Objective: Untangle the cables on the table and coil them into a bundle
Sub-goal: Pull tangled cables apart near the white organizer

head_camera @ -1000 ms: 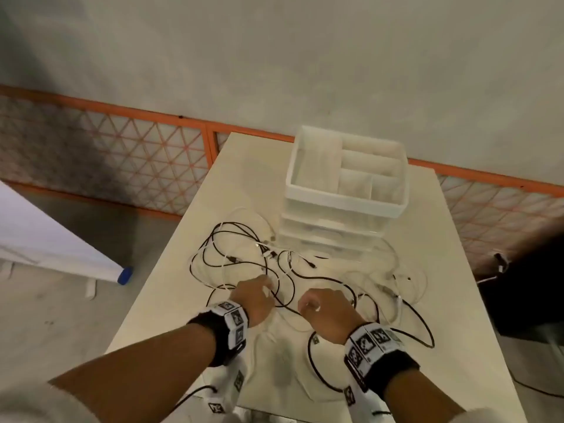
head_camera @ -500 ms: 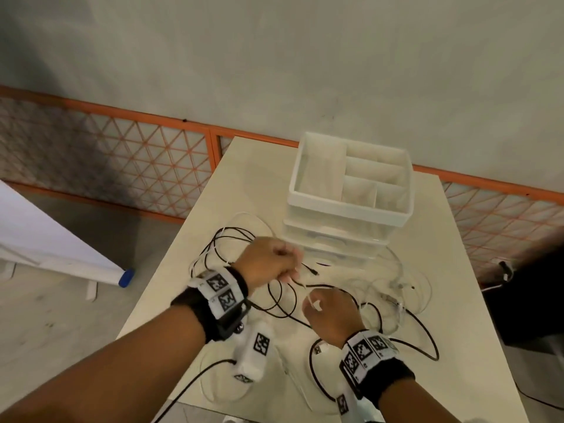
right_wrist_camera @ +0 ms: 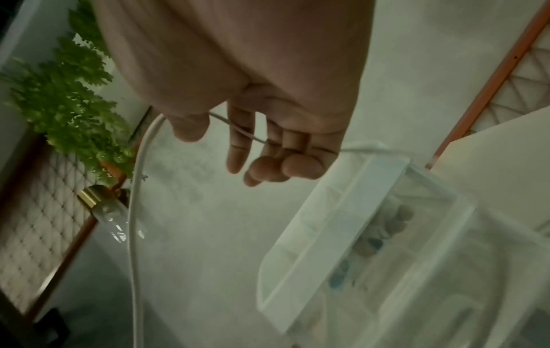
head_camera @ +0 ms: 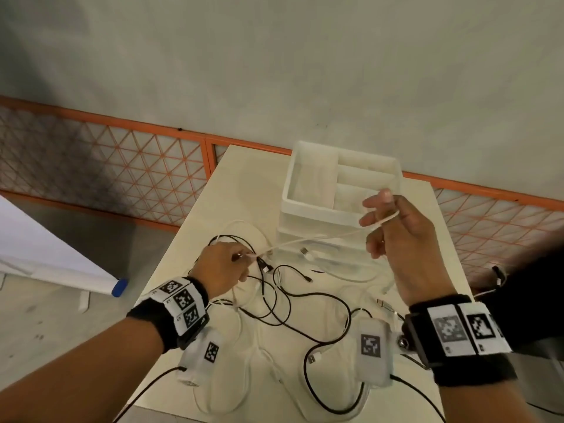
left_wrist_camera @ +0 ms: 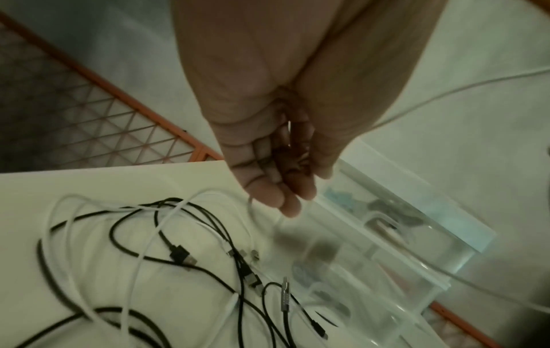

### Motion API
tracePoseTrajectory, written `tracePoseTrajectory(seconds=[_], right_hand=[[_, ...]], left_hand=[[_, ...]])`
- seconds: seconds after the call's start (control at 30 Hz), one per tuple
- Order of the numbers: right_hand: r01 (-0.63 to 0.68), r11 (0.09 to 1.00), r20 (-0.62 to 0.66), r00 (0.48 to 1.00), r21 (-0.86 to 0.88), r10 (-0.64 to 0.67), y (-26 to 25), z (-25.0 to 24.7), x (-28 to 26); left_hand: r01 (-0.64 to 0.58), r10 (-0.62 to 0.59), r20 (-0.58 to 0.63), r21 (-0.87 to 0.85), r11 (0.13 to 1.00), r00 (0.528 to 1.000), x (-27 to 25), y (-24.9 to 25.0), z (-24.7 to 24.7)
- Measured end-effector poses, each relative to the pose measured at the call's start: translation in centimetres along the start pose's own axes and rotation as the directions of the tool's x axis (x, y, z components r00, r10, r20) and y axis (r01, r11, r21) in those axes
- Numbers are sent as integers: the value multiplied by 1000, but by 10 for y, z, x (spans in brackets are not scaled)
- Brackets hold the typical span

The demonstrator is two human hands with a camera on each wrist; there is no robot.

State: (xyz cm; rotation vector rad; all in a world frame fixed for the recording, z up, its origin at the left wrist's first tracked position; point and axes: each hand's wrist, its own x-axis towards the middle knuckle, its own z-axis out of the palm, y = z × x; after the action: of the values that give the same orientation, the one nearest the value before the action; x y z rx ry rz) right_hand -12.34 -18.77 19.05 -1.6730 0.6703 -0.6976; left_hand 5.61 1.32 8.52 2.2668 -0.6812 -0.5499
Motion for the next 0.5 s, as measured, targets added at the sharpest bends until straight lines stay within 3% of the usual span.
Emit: tracePoseTrajectory(seconds=[0.13,0.2,0.27,0.37,0.43,0.5], right_hand=[[-108,970,-87,992,-216,91,23,-23,6],[-156,972,-132,982,-178,134,31,-32,7],[-176,973,-135,978,-149,157,35,-36,5],[-161,955,40,983,-250,177,40,-27,-2],[-72,952,178,976,-298,129,42,-12,-7],[70,959,328,944,-273,24,40,4,-11]], left_hand=[[89,-88,-11,54,995,996,6,-14,-11],[118,-117,-31,31,992,993,7,-20,-18],[98,-103,39,117,988,994,5,-22,-21],[32,-41,49,174,984,998,6,-10,-19],[-38,41,-46,53,998,998,5,12,-17],[-183,176,-55,-165,969,983,0,44,-14]])
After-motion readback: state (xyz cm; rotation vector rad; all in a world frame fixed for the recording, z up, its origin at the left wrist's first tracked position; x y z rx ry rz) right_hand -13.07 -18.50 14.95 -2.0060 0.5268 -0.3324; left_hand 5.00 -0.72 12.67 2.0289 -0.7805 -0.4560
